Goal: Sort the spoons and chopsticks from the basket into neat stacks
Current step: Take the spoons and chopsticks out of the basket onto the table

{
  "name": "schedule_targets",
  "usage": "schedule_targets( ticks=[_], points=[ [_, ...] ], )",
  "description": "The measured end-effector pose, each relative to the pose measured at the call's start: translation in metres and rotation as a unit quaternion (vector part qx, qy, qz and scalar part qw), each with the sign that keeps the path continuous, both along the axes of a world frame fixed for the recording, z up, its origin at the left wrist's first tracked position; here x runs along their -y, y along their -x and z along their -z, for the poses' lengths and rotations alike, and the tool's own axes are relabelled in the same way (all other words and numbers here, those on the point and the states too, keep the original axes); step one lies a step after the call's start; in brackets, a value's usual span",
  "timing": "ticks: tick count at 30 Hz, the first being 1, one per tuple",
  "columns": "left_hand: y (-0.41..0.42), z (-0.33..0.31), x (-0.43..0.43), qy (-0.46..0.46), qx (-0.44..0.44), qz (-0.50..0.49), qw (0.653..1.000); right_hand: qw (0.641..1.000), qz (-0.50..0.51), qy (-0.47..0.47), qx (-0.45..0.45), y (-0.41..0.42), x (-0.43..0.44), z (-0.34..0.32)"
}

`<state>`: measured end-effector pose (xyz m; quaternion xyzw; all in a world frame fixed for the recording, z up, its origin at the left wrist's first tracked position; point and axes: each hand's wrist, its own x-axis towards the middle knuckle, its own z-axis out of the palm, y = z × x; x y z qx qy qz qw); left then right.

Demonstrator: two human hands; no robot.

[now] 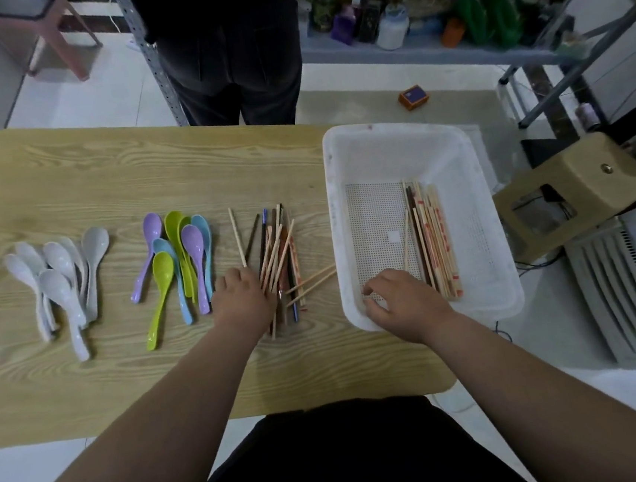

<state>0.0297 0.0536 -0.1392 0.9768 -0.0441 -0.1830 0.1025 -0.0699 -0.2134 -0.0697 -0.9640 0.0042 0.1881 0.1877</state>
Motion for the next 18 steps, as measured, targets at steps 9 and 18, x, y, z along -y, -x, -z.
schedule_targets(
  ticks=[9,18],
  points=[
    [0.0030,-0.0026,-0.0059,0.076,-0.049,0.065,0.994,0.999,0.030,0.013,-0.020,0.0023,-0.0056,-0.0070],
    [0.0061,-0.0066,-0.0040,0.090,-0.056,0.088,0.990,0.999,0.036,0.015,-0.036,0.0023,-0.0068,-0.0091]
  ],
)
